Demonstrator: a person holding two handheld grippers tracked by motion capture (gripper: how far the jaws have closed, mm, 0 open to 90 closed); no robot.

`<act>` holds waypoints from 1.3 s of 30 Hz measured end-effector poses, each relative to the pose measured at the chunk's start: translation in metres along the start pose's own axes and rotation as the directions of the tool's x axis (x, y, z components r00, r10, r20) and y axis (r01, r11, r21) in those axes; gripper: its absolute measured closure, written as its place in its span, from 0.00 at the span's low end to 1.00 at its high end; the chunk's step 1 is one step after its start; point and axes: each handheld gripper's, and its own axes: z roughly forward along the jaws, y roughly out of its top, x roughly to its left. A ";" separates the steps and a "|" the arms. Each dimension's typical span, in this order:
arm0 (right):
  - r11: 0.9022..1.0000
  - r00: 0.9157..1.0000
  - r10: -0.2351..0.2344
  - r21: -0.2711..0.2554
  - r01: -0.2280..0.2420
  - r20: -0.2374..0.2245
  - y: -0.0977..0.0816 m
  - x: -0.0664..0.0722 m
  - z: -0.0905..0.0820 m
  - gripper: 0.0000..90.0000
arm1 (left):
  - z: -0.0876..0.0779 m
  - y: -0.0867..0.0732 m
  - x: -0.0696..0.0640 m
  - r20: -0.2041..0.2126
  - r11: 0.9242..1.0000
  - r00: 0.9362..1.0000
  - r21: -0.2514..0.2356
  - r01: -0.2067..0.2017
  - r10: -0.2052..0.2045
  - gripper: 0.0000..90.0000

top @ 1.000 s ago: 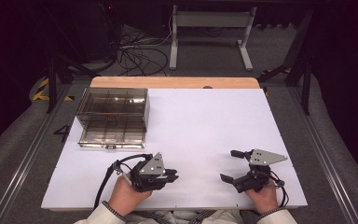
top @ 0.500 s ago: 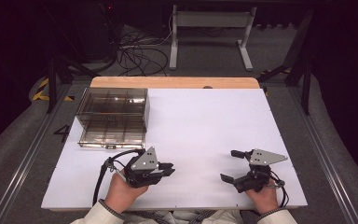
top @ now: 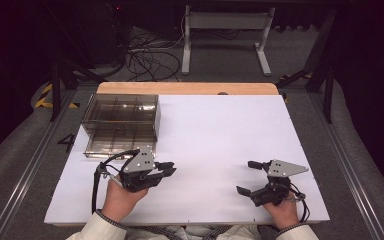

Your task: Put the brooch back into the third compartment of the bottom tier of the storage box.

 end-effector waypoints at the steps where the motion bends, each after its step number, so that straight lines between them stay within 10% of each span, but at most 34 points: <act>1: 1.000 1.000 0.000 0.000 0.000 0.000 0.000 0.000 0.000 0.02 | -0.002 0.000 0.002 -0.009 1.000 1.000 -0.002 -0.002 0.002 0.88; 19: 1.000 1.000 0.004 0.000 -0.004 -0.003 -0.001 -0.001 0.000 0.02 | -0.022 -0.010 0.035 -0.120 0.997 0.990 -0.029 0.066 -0.069 0.88; 39: 1.000 1.000 0.006 -0.001 -0.006 -0.006 -0.001 -0.001 0.000 0.02 | -0.025 -0.026 0.071 -0.233 0.984 0.956 -0.059 0.170 -0.179 0.88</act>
